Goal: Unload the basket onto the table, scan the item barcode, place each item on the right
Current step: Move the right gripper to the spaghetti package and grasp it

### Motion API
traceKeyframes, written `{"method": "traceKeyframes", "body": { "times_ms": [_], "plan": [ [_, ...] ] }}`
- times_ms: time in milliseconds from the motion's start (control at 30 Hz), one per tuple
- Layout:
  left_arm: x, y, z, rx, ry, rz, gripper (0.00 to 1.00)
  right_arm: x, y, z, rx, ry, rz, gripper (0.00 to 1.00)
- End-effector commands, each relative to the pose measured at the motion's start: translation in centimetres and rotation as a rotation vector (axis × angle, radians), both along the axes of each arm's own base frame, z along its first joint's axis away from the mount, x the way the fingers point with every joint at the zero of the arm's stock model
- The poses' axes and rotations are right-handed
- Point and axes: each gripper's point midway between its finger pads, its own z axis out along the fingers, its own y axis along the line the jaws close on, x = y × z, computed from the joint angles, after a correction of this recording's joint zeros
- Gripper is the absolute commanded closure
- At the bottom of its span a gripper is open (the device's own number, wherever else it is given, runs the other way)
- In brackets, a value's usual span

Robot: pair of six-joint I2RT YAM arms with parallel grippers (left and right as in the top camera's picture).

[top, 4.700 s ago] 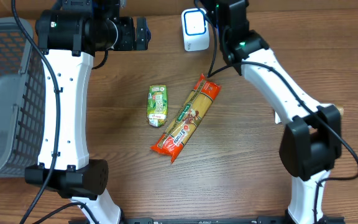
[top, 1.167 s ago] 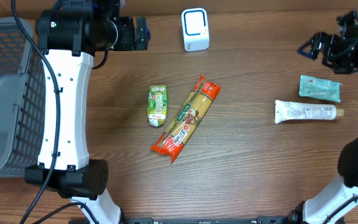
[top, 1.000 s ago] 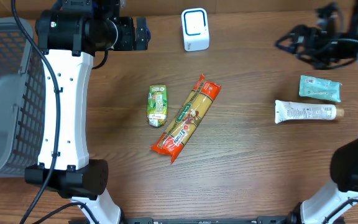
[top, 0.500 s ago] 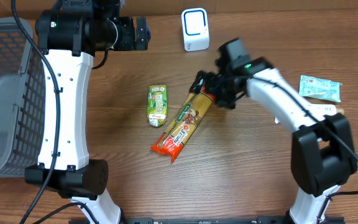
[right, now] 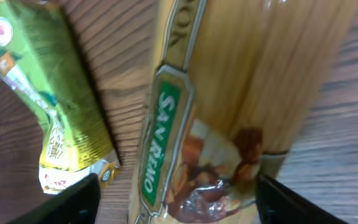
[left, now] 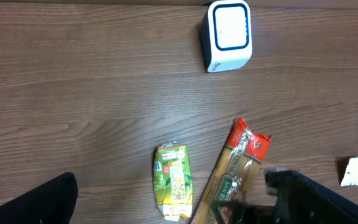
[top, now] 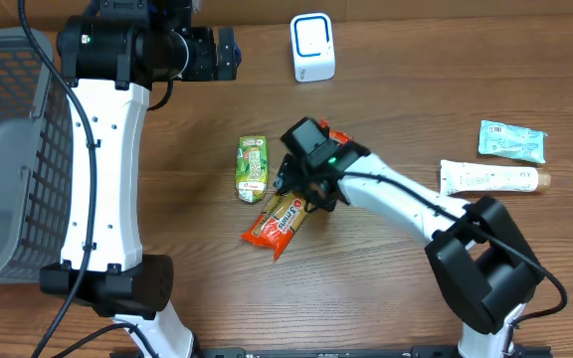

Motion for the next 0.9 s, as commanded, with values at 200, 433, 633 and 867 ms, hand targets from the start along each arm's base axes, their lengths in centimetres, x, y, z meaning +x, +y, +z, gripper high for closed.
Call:
{"method": "traceKeyframes", "body": {
  "times_ms": [200,433,633,867],
  "plan": [
    [0.2,0.0,0.0,0.011,-0.005,-0.012,0.00,0.9,0.2,-3.9,-0.009,0.024,-0.106,0.24],
    [0.2,0.0,0.0,0.011,-0.005,-0.012,0.00,0.4,0.8,-4.3,0.013,0.057,-0.086,0.62],
    [0.2,0.0,0.0,0.011,-0.005,-0.012,0.00,0.2,1.2,-2.7,0.069,0.061,0.028,0.88],
    [0.2,0.0,0.0,0.011,-0.005,-0.012,0.00,1.3,-0.6,2.7,0.079,-0.039,0.243,0.94]
  ]
}}
